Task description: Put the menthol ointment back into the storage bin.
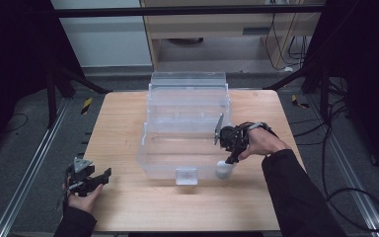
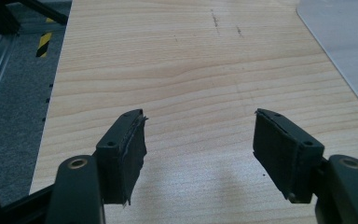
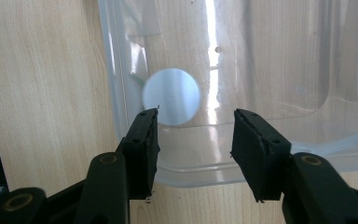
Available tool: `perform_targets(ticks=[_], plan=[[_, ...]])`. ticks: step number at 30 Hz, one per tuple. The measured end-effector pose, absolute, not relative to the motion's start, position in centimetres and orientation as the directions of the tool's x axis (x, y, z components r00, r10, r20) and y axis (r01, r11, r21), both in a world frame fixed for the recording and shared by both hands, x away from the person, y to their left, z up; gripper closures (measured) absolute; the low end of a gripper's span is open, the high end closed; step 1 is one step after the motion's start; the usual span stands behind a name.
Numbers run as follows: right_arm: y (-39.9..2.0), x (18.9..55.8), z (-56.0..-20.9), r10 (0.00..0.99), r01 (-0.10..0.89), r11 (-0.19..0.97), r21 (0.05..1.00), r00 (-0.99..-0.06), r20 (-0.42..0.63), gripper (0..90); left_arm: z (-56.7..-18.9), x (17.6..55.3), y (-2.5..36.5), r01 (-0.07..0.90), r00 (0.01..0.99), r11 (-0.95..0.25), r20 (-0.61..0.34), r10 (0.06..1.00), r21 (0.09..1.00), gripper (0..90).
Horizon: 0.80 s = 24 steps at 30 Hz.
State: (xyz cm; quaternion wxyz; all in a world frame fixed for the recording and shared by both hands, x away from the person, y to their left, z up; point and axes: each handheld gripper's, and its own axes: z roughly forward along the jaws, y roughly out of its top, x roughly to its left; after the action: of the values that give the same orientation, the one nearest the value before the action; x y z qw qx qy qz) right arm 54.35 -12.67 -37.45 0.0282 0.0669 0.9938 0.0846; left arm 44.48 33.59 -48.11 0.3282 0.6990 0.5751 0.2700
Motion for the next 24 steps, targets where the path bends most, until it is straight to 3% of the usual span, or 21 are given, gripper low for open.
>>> perform_targets(ticks=[11, 24], plan=[[-13.7, 53.7, -35.9, 0.202, 0.179, 0.956, 0.232, -0.976, -0.079, 45.6, -48.1, 44.5, 33.6, 0.628, 0.191, -0.122, -0.001, 0.982, 0.769, 33.7], [-18.6, 50.7, -34.3, 0.436, 0.351, 0.8, 0.486, -0.897, -0.07, 24.6, -48.1, 44.4, 33.5, 0.627, 0.189, -0.119, -0.002, 0.982, 0.77, 33.6]])
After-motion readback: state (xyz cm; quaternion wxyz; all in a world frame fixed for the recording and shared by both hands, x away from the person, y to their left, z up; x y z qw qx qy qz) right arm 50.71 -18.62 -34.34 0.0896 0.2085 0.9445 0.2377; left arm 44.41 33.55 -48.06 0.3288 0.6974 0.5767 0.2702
